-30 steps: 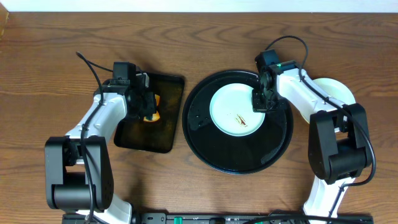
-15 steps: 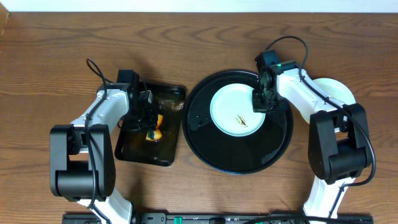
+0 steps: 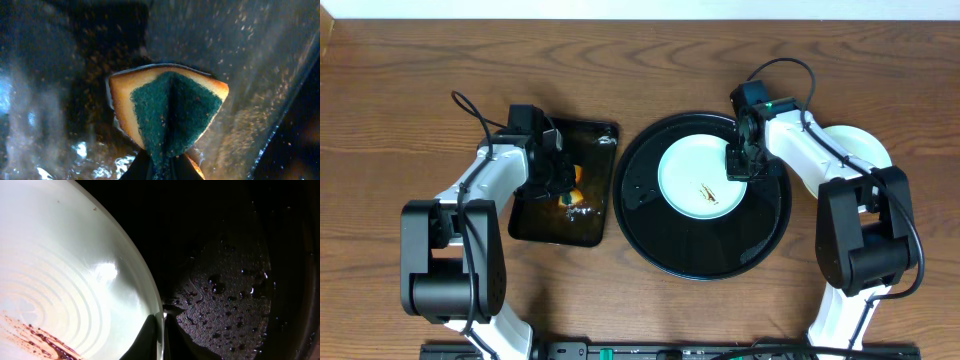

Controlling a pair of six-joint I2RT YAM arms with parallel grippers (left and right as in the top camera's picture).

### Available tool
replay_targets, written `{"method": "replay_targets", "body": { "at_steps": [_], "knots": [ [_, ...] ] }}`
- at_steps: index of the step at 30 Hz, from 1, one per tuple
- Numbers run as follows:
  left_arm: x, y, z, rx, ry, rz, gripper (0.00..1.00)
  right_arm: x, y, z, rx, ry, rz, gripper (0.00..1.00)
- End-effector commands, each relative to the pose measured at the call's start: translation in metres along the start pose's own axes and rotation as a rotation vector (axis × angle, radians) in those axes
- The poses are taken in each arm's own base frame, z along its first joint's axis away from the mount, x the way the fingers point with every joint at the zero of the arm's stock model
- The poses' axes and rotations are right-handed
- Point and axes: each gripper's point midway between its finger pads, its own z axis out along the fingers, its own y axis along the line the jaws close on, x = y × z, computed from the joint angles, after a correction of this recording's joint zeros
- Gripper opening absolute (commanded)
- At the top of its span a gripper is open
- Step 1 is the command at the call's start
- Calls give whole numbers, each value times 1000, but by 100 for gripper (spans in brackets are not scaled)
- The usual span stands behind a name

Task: Clean dirty plates on tray and stack at the side
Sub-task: 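Lift sponge from black tray with left gripper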

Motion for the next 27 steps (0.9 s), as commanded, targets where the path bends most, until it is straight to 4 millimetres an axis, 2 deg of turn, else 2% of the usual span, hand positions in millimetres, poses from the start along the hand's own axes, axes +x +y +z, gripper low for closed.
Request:
{"method": "replay_targets", "body": {
  "at_steps": [1,12,18,22,27],
  "knots": [
    [17,-2,2,22,64,12,7,0,-10,-4,49,-15,3,1],
    [-6,-24,-62,58,-139,106,7,0,-10,-4,48,-16,3,1],
    [-4,-34,-72,107,-153,149,7,0,-10,-4,48,-15,3,1],
    [-13,-42,-78,171,-194,174,7,1,-10,-4,48,-14,3,1],
    [-23,-57,-100,216,-291,311,7,0,-10,-4,48,-15,3,1]
  ]
}}
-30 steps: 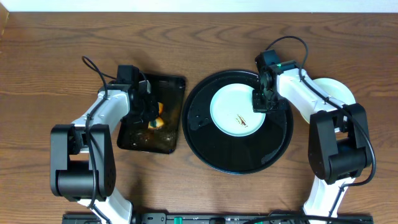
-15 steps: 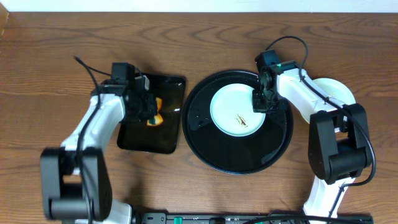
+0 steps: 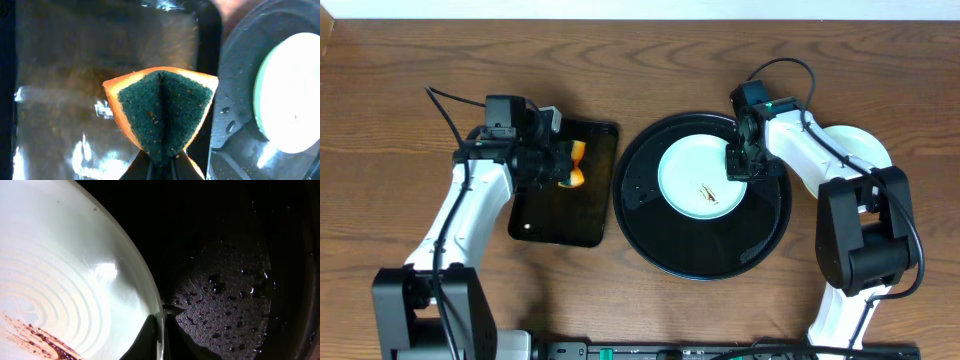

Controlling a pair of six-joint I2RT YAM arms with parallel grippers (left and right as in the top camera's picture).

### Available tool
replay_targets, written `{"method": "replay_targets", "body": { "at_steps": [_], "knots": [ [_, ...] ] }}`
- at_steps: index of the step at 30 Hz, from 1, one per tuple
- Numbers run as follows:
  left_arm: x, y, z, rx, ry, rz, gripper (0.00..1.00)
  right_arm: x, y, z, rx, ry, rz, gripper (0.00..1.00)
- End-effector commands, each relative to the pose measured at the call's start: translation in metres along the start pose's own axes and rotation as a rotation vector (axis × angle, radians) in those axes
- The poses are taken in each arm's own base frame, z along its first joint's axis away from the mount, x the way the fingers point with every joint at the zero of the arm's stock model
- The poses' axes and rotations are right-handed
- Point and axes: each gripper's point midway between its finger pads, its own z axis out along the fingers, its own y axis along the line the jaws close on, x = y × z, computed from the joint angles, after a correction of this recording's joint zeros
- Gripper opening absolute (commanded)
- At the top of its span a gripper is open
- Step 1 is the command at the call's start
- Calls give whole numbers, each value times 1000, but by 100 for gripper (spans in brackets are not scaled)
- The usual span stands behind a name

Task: Clean dirty plates on tray and stack at the side
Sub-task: 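Lift sponge from black tray with left gripper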

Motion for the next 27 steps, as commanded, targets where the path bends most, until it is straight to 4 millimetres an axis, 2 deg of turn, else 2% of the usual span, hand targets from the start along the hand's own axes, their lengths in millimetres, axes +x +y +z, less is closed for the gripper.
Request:
{"method": "replay_targets", "body": {
  "at_steps": [1,5,15,21,27],
  "knots": [
    [-13,-17,-21,56,-82,125,7,0,-10,-4,48,-15,3,1],
    [-26,-27,-44,49,-175,193,8,0,-10,-4,48,-15,3,1],
    [-43,-23,-91,-89,-333,233,7,0,-10,-4,48,-15,3,1],
    [-48,-30,-107,-88,-389,254,7,0,-10,-4,48,-15,3,1],
    [-49,-32,-110,-87,-398,256,7,0,-10,-4,48,-15,3,1]
  ]
}}
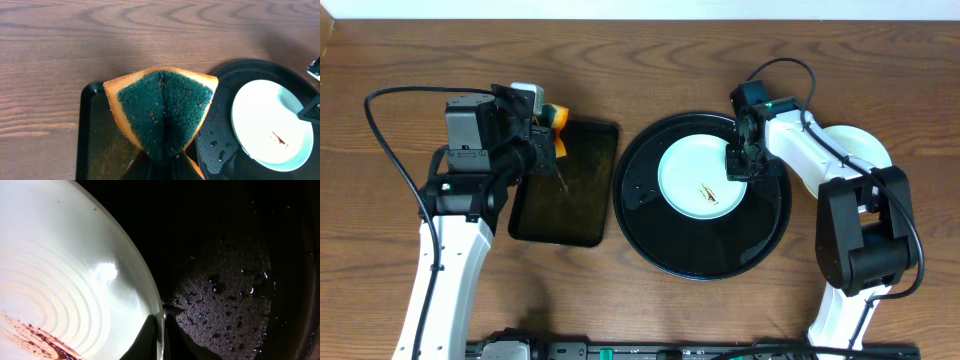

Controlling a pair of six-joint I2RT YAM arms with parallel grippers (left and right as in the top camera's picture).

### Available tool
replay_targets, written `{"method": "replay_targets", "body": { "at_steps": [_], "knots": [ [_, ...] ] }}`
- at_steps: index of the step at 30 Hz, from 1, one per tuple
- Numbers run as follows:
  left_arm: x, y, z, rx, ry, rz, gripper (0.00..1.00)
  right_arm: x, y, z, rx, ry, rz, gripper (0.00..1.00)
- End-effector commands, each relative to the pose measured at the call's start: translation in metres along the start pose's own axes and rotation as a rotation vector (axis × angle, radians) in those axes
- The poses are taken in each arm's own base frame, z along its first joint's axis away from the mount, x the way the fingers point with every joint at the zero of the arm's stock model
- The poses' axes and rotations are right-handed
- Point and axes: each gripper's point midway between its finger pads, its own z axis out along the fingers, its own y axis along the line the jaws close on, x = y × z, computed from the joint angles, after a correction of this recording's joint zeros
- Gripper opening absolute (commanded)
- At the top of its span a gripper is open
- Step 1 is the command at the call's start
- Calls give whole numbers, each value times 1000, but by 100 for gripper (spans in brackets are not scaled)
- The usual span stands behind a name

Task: Clean dirty plates on tray and stack at the side
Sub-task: 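Lift sponge from black tray with left gripper, then scrub the last pale green plate with the sponge in left gripper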

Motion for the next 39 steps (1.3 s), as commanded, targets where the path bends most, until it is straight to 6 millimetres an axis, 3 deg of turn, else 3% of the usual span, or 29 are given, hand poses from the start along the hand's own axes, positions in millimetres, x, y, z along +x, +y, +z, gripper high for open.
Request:
{"method": "replay_targets", "body": {
  "at_steps": [1,14,17,28,34,39],
  "knots": [
    [-4,2,-4,-11,-21,17,7,0,-10,-4,48,-16,3,1],
    [0,2,-3,-10,-5,5,8,0,-9,-4,43,-16,3,1],
    [7,3,2,-10,26,-71,8,0,-5,-4,18,-15,3,1],
    [67,14,45,-39,293,-374,7,6,13,-4,-59,11,-9,1],
    [58,-37,49,240,303,-349,7,12,29,-5,-93,26,-39,1],
    [59,-74,52,320,316,-270,8,19,46,-6,-105,30,-84,1]
  ]
}}
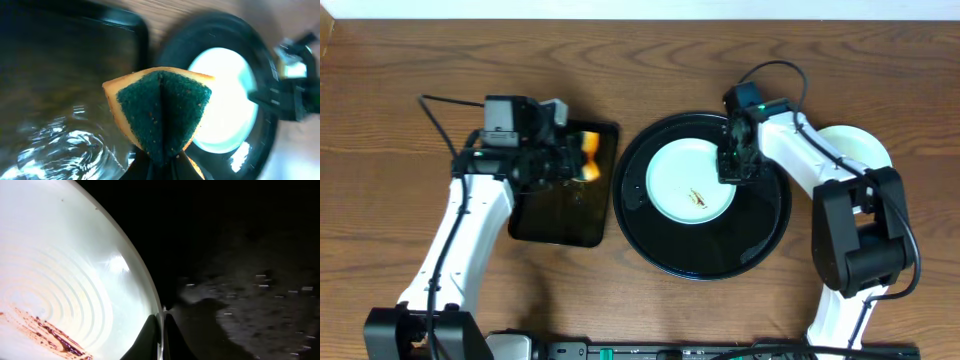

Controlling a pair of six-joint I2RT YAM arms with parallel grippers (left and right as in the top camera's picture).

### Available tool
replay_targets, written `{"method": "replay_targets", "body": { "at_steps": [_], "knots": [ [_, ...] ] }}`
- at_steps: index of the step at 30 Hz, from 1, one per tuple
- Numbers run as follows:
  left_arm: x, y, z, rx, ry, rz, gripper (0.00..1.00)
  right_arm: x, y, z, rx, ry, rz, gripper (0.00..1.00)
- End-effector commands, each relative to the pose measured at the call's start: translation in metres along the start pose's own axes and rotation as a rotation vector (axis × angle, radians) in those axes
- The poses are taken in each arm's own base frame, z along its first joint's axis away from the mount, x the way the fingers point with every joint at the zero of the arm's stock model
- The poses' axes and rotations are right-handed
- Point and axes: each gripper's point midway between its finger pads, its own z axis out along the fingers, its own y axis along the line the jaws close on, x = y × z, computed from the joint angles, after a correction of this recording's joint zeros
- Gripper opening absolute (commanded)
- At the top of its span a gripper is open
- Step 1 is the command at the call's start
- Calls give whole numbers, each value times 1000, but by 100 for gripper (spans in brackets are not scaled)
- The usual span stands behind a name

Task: Clean dirty plates on tray and stack at the side
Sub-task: 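Scrub the last pale green plate with the sponge in left gripper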

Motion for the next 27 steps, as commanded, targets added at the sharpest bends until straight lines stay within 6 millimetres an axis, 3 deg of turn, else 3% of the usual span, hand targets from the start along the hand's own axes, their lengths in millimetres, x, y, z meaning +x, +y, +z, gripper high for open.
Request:
{"method": "replay_targets", "body": {
  "at_steps": [1,3,15,22,27],
  "knots": [
    [8,-36,7,106,29,64,7,9,19,-3,-23,6,-39,1],
    [13,-53,16,128,43,108,7,11,24,-3,-23,8,-49,1],
    [66,-106,97,114,201,-9,8,18,42,-2,-24,8,-90,1],
    [96,-101,133,60,303,-172,8,19,42,-2,-24,8,-90,1],
    [103,-97,148,59,325,-187,8,18,42,-2,-24,7,-90,1]
  ]
}}
